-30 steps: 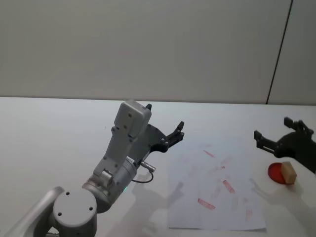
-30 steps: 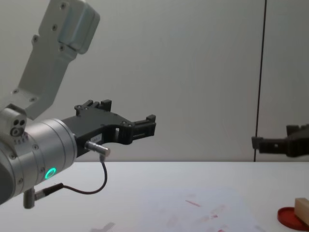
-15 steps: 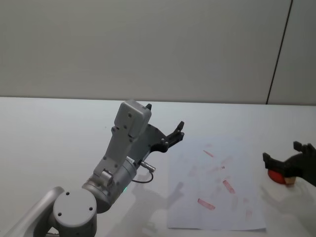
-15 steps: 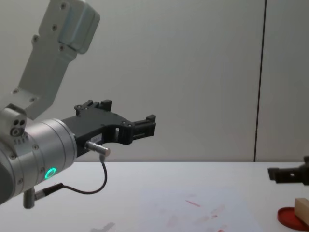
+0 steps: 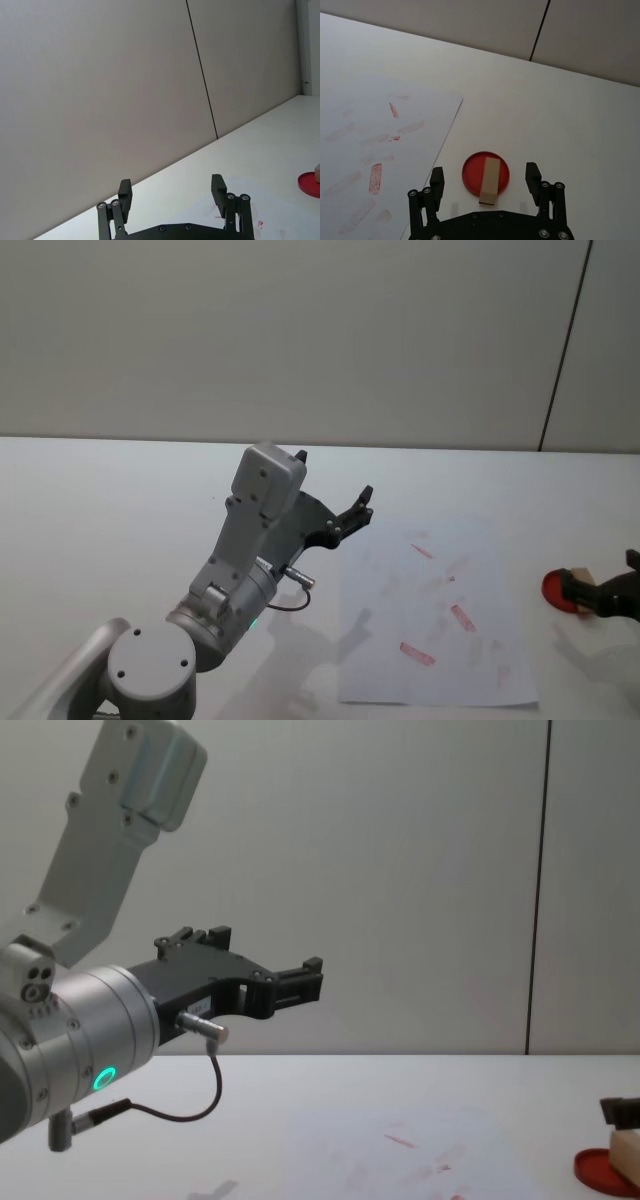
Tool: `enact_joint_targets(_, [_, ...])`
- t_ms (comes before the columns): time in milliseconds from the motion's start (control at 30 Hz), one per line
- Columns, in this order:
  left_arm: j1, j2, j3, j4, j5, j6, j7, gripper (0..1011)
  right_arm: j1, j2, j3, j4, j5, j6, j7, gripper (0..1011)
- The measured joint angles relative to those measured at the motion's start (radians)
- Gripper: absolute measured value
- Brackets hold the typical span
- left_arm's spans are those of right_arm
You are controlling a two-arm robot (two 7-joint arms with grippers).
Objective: Use the one hand to pick up the stamp and affix it onto the A4 paper.
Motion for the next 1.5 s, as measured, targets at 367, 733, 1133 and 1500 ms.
enact_joint_targets(367, [0.000, 0.000, 0.000, 0.000, 0.000, 0.000, 0.000, 1002, -0.003, -0.015, 0.015, -0.004, 0.051, 0.049, -0.061, 1001])
enact_joint_targets(733, [0.000, 0.000, 0.000, 0.000, 0.000, 0.000, 0.000, 1002, 0.026, -0.047, 0.029, 0.048, 0.102, 0.079, -0.106, 1001])
enact_joint_targets(1133, [0.000, 0.000, 0.000, 0.000, 0.000, 0.000, 0.000, 1002, 0.059, -0.074, 0.033, 0.102, 0.112, 0.093, -0.114, 1001])
enact_joint_targets(1500, [0.000, 0.000, 0.000, 0.000, 0.000, 0.000, 0.000, 1002, 0.087, -0.097, 0.024, 0.147, 0.090, 0.106, -0.091, 1001])
